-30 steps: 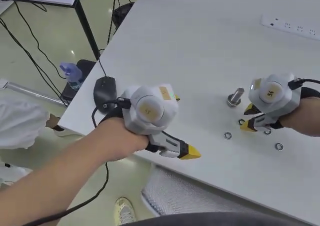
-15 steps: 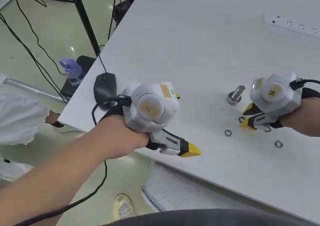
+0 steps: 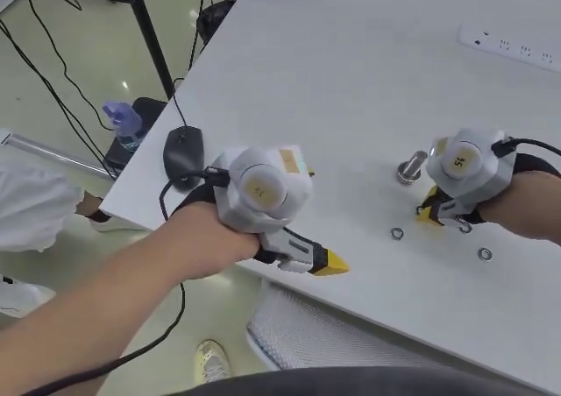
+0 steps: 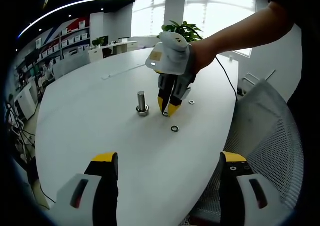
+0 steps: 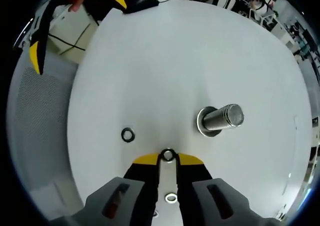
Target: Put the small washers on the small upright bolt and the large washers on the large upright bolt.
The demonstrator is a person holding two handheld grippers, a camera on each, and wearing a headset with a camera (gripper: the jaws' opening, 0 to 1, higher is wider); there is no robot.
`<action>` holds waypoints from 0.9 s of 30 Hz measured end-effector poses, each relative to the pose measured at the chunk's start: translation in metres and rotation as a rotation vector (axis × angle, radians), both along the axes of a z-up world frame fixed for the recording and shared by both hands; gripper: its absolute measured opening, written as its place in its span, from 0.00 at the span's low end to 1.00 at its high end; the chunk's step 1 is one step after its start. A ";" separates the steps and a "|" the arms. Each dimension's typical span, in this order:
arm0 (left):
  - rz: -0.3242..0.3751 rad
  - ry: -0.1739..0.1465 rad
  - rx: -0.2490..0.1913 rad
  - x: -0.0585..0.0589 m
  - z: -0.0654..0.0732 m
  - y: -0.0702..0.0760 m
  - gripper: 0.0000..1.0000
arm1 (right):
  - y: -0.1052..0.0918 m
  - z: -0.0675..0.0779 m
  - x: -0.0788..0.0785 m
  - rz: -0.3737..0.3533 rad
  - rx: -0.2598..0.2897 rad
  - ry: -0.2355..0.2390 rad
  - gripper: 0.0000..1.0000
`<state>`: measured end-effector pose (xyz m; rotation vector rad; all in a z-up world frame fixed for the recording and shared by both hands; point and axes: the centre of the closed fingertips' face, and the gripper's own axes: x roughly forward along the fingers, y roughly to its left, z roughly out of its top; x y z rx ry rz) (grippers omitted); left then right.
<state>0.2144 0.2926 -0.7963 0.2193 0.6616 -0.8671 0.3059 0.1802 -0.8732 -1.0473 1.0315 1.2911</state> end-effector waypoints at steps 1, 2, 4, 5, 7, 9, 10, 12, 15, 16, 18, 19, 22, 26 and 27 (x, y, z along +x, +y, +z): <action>0.000 0.000 0.000 0.000 0.000 0.000 0.83 | 0.000 0.000 0.000 -0.004 -0.001 0.001 0.13; 0.001 0.000 0.001 0.000 0.000 0.000 0.83 | 0.000 0.000 0.000 -0.005 0.000 0.000 0.13; 0.001 -0.002 0.001 0.000 0.001 0.000 0.83 | -0.001 0.000 0.000 -0.023 0.007 0.002 0.13; 0.002 -0.002 0.000 0.000 0.002 0.000 0.83 | -0.001 0.001 0.000 -0.032 0.011 0.005 0.13; 0.002 -0.004 0.002 0.000 0.002 0.000 0.83 | -0.001 0.001 0.001 -0.046 0.017 0.010 0.13; 0.003 -0.005 0.002 0.001 0.002 -0.001 0.83 | -0.002 0.001 0.001 -0.050 0.019 0.010 0.13; 0.004 -0.005 0.002 0.001 0.003 -0.001 0.83 | -0.003 0.001 0.002 -0.049 0.017 0.004 0.12; 0.002 -0.006 0.004 0.001 0.003 -0.002 0.83 | -0.005 0.004 0.001 -0.062 0.022 0.008 0.12; -0.001 -0.006 0.004 0.000 0.002 -0.004 0.83 | -0.011 0.010 0.001 -0.079 0.024 0.009 0.12; -0.001 -0.006 0.004 0.000 0.001 -0.004 0.83 | -0.013 0.011 0.001 -0.085 0.024 0.009 0.12; -0.001 -0.002 0.003 0.000 0.001 -0.006 0.83 | -0.017 0.015 0.002 -0.099 0.029 0.009 0.12; -0.002 -0.005 0.002 0.001 0.001 -0.007 0.83 | -0.020 0.018 0.002 -0.107 0.033 0.008 0.12; -0.001 -0.010 -0.003 0.004 0.002 -0.012 0.83 | -0.026 0.024 -0.001 -0.141 0.053 0.031 0.12; -0.002 -0.019 -0.012 0.007 0.006 -0.017 0.83 | -0.040 0.028 0.004 -0.150 0.054 0.019 0.12; -0.001 -0.020 -0.014 0.008 0.007 -0.018 0.83 | -0.042 0.029 0.004 -0.154 0.057 0.019 0.12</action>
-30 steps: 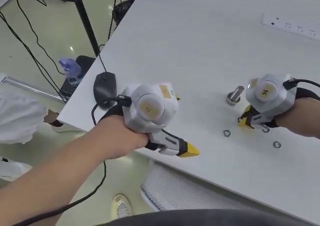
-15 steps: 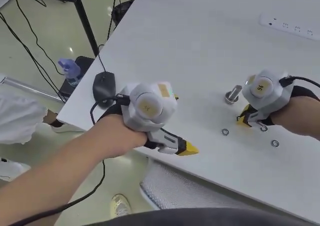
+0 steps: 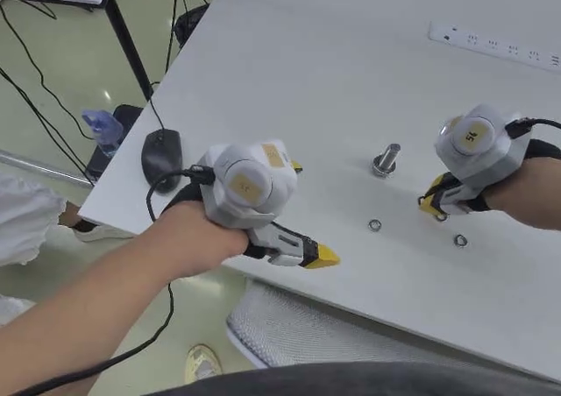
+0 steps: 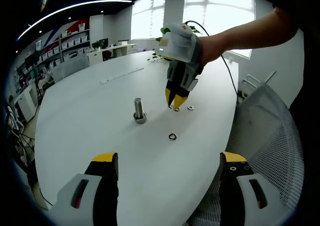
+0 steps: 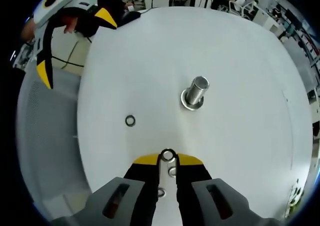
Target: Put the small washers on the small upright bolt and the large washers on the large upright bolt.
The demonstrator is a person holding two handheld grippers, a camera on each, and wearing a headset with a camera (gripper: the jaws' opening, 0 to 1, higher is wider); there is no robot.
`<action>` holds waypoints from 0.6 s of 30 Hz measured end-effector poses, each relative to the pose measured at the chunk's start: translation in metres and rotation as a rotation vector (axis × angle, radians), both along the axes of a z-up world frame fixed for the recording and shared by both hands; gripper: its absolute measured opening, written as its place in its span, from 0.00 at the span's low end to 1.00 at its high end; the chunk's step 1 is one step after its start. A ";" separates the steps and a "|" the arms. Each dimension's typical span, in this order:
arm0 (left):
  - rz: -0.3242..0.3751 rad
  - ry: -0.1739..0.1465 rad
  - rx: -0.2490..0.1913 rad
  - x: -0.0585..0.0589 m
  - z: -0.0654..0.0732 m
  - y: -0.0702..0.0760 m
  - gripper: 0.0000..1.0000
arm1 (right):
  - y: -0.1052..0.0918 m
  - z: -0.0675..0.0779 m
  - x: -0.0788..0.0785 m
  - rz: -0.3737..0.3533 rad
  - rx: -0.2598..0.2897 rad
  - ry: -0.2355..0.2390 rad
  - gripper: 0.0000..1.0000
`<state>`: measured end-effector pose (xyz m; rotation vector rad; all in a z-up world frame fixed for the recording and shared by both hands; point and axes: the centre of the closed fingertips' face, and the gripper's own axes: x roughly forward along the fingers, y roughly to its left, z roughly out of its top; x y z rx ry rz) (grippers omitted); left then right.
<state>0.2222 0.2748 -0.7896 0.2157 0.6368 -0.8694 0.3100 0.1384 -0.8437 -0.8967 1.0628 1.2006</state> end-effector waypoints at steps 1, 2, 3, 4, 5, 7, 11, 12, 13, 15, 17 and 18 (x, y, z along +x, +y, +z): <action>0.000 -0.001 -0.002 0.001 0.000 -0.001 0.83 | -0.004 0.002 0.000 -0.007 0.000 0.001 0.12; 0.001 0.000 0.000 0.001 0.000 -0.001 0.83 | -0.006 0.004 -0.001 -0.011 0.000 -0.001 0.12; 0.002 -0.002 0.000 0.002 0.001 -0.001 0.83 | -0.010 0.006 -0.001 -0.017 0.001 -0.001 0.12; 0.002 -0.003 -0.001 0.002 0.001 -0.001 0.83 | -0.012 0.008 -0.002 -0.020 0.002 -0.001 0.12; 0.004 -0.004 -0.001 0.002 0.001 -0.001 0.83 | -0.014 0.009 -0.003 -0.023 0.003 -0.001 0.12; 0.006 -0.006 -0.002 0.004 0.001 -0.002 0.83 | -0.020 0.012 -0.003 -0.028 0.001 -0.005 0.12; 0.005 -0.015 0.000 0.005 0.002 -0.003 0.83 | -0.033 0.015 -0.004 -0.040 -0.006 -0.009 0.12; 0.005 -0.013 0.000 0.005 0.002 -0.003 0.83 | -0.037 0.016 -0.004 -0.046 -0.011 -0.008 0.12; 0.006 -0.014 0.002 0.005 0.002 -0.002 0.83 | -0.040 0.016 -0.004 -0.048 -0.012 -0.011 0.12; 0.008 -0.015 0.006 0.005 0.001 -0.002 0.84 | -0.047 0.017 -0.004 -0.060 -0.013 -0.010 0.12; 0.008 -0.012 0.010 0.005 0.000 -0.002 0.85 | -0.054 0.018 -0.004 -0.069 -0.016 -0.012 0.12; 0.006 -0.010 0.013 0.004 -0.001 -0.003 0.85 | -0.058 0.019 -0.003 -0.078 -0.015 -0.013 0.12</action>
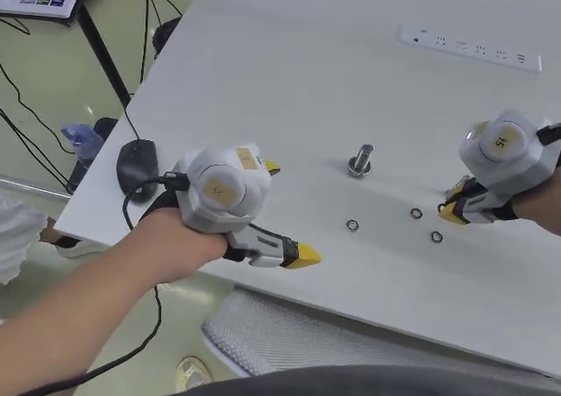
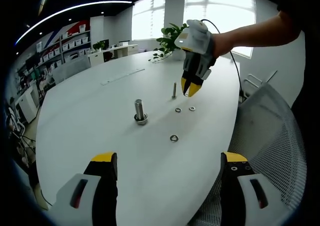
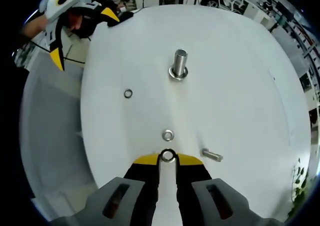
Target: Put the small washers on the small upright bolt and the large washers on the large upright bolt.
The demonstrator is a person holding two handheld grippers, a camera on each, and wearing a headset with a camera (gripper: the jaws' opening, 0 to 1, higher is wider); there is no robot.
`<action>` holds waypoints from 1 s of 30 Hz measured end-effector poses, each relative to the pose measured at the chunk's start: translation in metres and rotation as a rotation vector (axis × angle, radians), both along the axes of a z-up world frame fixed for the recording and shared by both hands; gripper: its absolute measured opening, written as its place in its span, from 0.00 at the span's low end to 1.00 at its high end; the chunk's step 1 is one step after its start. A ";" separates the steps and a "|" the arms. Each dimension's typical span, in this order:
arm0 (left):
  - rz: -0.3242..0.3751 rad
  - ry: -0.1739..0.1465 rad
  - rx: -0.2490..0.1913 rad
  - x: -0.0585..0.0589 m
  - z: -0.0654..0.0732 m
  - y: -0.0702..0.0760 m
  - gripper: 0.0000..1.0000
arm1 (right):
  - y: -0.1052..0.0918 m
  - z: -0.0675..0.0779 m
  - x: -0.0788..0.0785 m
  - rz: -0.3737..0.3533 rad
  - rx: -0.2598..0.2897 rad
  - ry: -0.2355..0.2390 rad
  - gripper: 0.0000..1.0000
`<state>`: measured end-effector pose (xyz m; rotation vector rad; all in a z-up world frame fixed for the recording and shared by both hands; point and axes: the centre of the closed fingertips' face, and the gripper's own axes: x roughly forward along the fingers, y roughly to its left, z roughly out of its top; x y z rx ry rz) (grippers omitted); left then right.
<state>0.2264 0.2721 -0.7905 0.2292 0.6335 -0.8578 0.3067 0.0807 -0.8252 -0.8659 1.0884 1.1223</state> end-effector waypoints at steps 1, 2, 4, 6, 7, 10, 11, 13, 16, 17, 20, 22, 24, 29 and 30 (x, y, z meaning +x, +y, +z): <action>-0.003 0.001 0.000 0.000 0.000 -0.001 0.85 | -0.003 0.000 0.000 -0.006 0.000 0.000 0.12; -0.003 0.002 0.000 0.000 -0.001 -0.001 0.85 | -0.006 0.001 0.001 -0.011 -0.001 0.001 0.12; -0.003 0.005 0.001 0.000 -0.001 -0.002 0.85 | -0.011 0.001 0.002 -0.017 -0.004 -0.001 0.12; -0.006 0.006 -0.001 0.000 -0.001 -0.004 0.85 | -0.017 0.002 0.005 -0.027 -0.006 -0.002 0.12; -0.007 0.007 -0.003 0.001 -0.001 -0.006 0.85 | -0.021 0.002 0.007 -0.036 -0.007 -0.004 0.12; -0.007 0.010 0.001 0.002 -0.002 -0.007 0.87 | -0.029 0.004 0.014 -0.056 -0.004 -0.011 0.12; -0.009 0.010 0.004 0.003 -0.003 -0.007 0.88 | -0.031 0.005 0.017 -0.060 -0.004 -0.015 0.12; -0.012 0.006 0.009 0.004 -0.004 -0.008 0.91 | -0.034 0.006 0.022 -0.068 -0.002 -0.021 0.12; -0.017 0.002 -0.003 0.005 -0.003 -0.011 0.93 | -0.036 0.010 0.031 -0.073 -0.001 -0.034 0.12; -0.018 0.001 0.000 0.005 -0.003 -0.011 0.93 | -0.037 0.012 0.035 -0.076 0.001 -0.038 0.12; -0.015 0.020 -0.003 0.005 -0.005 -0.012 0.95 | -0.036 0.015 0.042 -0.078 0.004 -0.045 0.12; -0.018 0.019 0.001 0.005 -0.006 -0.012 0.96 | -0.035 0.017 0.044 -0.077 0.004 -0.048 0.12; -0.017 0.024 -0.001 0.005 -0.007 -0.012 0.97 | -0.033 0.019 0.049 -0.076 0.007 -0.054 0.12; -0.015 0.027 -0.005 0.005 -0.008 -0.012 0.98 | -0.027 0.023 0.057 -0.073 0.011 -0.062 0.12; -0.015 0.029 -0.007 0.004 -0.008 -0.012 0.99 | -0.026 0.023 0.058 -0.072 0.011 -0.063 0.12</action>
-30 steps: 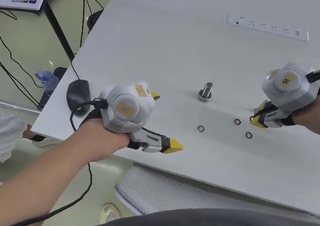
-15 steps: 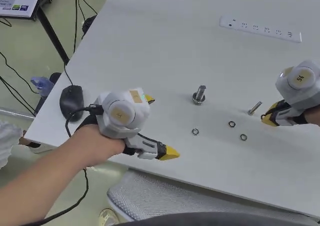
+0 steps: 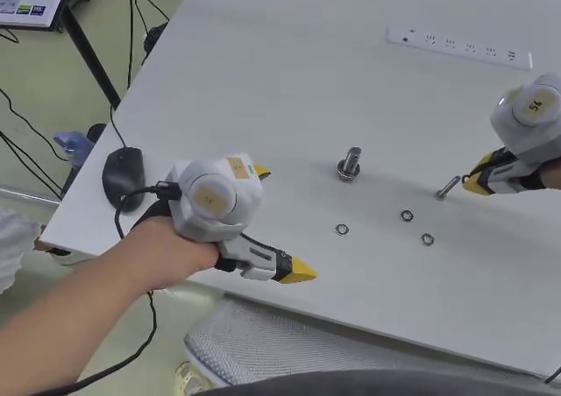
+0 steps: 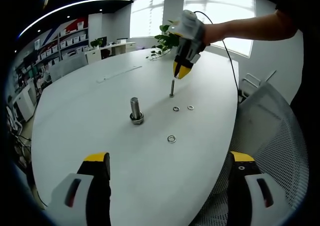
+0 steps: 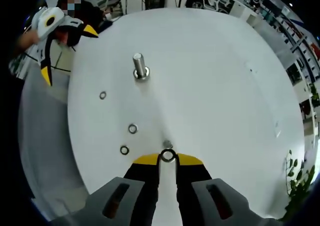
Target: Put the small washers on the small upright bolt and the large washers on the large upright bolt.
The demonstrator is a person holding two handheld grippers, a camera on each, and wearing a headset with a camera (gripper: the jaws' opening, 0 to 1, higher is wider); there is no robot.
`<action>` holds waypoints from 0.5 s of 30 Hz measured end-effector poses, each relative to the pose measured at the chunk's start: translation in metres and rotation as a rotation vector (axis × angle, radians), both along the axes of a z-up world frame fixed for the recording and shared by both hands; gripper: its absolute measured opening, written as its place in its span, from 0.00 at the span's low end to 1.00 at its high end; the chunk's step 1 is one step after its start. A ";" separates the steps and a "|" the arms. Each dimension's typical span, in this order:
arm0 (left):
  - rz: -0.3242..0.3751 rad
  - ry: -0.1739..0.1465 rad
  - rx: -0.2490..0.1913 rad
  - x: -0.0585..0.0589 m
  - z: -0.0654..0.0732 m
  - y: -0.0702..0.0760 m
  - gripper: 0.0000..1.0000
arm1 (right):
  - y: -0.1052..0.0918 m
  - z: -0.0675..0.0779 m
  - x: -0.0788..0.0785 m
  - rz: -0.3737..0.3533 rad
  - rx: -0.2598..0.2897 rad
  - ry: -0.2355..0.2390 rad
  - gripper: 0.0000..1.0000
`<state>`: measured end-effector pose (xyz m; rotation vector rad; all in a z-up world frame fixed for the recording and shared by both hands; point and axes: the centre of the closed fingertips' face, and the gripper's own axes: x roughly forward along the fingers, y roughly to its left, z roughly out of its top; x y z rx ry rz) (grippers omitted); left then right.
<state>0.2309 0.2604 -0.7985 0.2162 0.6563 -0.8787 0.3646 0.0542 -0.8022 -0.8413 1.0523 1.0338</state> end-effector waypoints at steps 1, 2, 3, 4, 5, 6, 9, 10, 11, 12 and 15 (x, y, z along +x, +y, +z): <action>0.001 0.001 0.000 0.000 0.000 0.000 0.99 | 0.001 0.001 0.001 0.000 0.001 0.001 0.12; 0.000 0.001 0.000 0.000 -0.001 0.001 0.99 | 0.002 0.001 0.002 0.000 0.001 0.001 0.12; -0.001 0.004 0.000 0.000 -0.001 0.001 0.99 | 0.003 0.000 0.003 0.002 0.000 0.003 0.12; 0.000 0.007 0.001 0.000 -0.002 0.001 0.99 | 0.004 -0.001 0.003 0.004 -0.003 0.004 0.12; -0.001 0.007 0.002 0.000 -0.002 0.001 0.99 | 0.004 -0.002 0.003 0.007 -0.006 0.006 0.12; -0.002 0.007 0.002 0.001 -0.002 0.001 0.99 | 0.005 -0.002 0.003 0.009 -0.008 0.007 0.12; -0.002 0.010 0.001 0.000 -0.002 0.000 0.99 | 0.004 -0.007 0.008 0.015 -0.010 0.015 0.12; -0.002 0.010 0.002 0.001 -0.003 0.000 0.99 | 0.004 -0.009 0.008 0.014 -0.013 0.016 0.12; -0.002 0.011 0.003 0.001 -0.003 0.000 0.99 | 0.004 -0.009 0.008 0.015 -0.014 0.019 0.12; -0.001 0.012 0.003 0.001 -0.003 0.000 0.99 | 0.005 -0.010 0.006 0.014 -0.013 0.022 0.12; 0.000 0.010 0.002 0.002 -0.003 0.000 0.99 | 0.005 -0.012 0.006 0.020 -0.018 0.025 0.12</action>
